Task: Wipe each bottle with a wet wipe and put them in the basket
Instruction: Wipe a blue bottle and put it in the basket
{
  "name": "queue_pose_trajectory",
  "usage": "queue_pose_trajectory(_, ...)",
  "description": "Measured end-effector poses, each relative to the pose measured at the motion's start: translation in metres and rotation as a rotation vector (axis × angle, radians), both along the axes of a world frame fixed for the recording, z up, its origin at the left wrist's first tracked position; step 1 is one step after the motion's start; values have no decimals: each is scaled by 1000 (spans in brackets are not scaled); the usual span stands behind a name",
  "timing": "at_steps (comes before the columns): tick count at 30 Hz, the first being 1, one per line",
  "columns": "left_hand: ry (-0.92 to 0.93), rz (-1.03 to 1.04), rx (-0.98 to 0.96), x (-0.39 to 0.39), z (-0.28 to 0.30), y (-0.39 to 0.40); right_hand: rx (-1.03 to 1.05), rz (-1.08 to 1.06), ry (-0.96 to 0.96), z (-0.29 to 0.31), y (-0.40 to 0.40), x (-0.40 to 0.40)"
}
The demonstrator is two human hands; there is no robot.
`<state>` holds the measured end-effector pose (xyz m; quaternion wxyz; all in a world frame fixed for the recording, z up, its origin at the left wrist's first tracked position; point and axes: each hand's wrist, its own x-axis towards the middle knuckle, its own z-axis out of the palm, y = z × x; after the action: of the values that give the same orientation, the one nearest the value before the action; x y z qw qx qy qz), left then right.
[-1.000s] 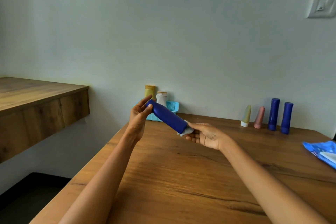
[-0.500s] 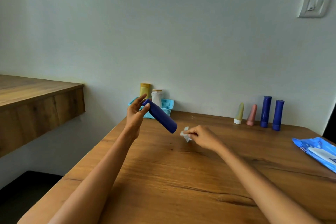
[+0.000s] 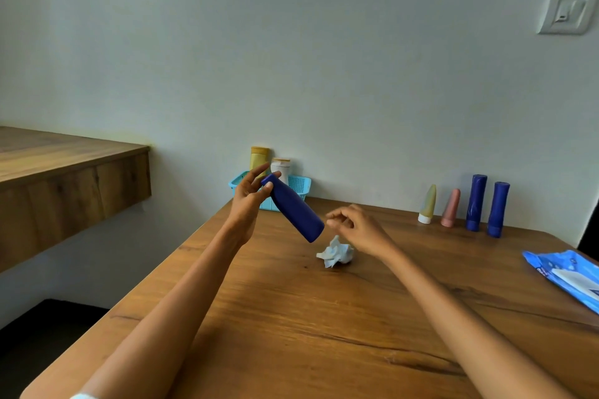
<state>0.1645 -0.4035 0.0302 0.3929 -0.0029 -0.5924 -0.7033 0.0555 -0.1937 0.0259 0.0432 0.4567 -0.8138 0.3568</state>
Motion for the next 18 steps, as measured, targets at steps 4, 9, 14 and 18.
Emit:
queue_pose_trajectory(4,-11,-19,-15,-6,9,-1,-38,31,-88,9,-24,-3)
queue_pose_trajectory(9,-17,-57,-111,-20,29,-7,-54,123,-328,28,-54,-16)
queue_pose_trajectory(14,1,-68,-160,-39,55,-27,-25,253,-435,51,-78,-42)
queue_pose_trajectory(18,2,-55,-212,-61,74,-45,-31,268,-399,62,-98,-69)
